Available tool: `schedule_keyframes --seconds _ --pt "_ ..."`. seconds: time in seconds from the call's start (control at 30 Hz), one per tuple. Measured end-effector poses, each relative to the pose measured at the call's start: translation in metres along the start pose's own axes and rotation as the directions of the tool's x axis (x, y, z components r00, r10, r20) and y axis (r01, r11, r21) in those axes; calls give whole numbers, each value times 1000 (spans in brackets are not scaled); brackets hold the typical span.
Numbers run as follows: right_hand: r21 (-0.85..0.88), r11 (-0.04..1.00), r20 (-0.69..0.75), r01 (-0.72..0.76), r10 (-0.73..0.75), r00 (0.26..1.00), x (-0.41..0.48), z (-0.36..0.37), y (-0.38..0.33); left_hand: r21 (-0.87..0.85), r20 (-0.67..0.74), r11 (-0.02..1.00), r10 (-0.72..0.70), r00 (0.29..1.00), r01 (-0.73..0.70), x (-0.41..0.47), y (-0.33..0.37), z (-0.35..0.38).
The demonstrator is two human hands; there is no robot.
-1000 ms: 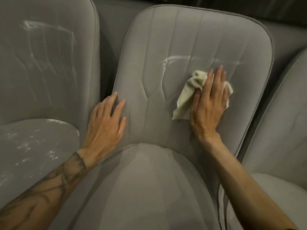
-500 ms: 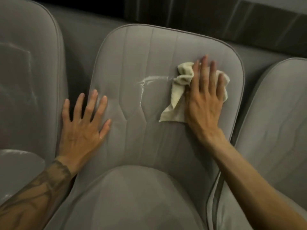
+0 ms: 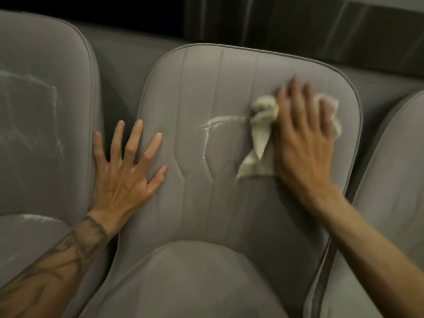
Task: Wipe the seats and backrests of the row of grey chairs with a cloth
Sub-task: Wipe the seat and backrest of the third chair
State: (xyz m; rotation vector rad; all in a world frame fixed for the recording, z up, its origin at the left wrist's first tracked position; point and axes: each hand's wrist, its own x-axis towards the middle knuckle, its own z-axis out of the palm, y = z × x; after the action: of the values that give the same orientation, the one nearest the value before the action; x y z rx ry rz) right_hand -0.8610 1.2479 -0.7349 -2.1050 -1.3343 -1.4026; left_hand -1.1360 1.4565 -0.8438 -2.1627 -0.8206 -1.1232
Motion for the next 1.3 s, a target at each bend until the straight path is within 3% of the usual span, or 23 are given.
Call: schedule_keyframes --seconds 0.1,0.17,0.3,0.4,0.6,0.67,0.77,0.83,1.03,1.13,1.3 --pt "-5 984 -121 -181 179 976 46 0 11 -28 -14 1000 -11 1000 10 -3 1 6" --pt "23 978 -125 -208 210 970 32 4 -7 -37 -18 999 -7 1000 6 -3 2 7" --pt "65 998 118 2 -10 993 -57 8 -45 -56 -7 998 -2 1000 2 -2 2 2" --pt "34 989 142 143 -147 979 -49 2 -22 -66 4 998 -2 1000 2 -2 2 1" --pt "81 979 -71 -186 192 979 20 10 -18 -75 14 997 0 1000 1 -2 2 1" --pt "97 976 -18 -193 196 980 -24 23 -44 -81 18 997 3 1000 -1 -2 1 1" --pt "145 981 217 -132 99 971 -126 36 -85 -62 19 998 3 1000 -2 -1 1 0" --pt "164 981 289 -106 55 956 -164 40 -95 -68 27 998 6 1000 -4 -1 2 -2" --pt "178 964 95 -195 181 979 -77 49 -76 -65 41 998 2 999 1 -1 2 -3" --pt "147 951 87 -273 263 961 -85 57 -88 -57 42 998 4 999 -2 -1 2 -1" --pt "181 978 287 -103 48 957 -173 51 -118 -41 55 999 -3 999 5 -1 1 -1"
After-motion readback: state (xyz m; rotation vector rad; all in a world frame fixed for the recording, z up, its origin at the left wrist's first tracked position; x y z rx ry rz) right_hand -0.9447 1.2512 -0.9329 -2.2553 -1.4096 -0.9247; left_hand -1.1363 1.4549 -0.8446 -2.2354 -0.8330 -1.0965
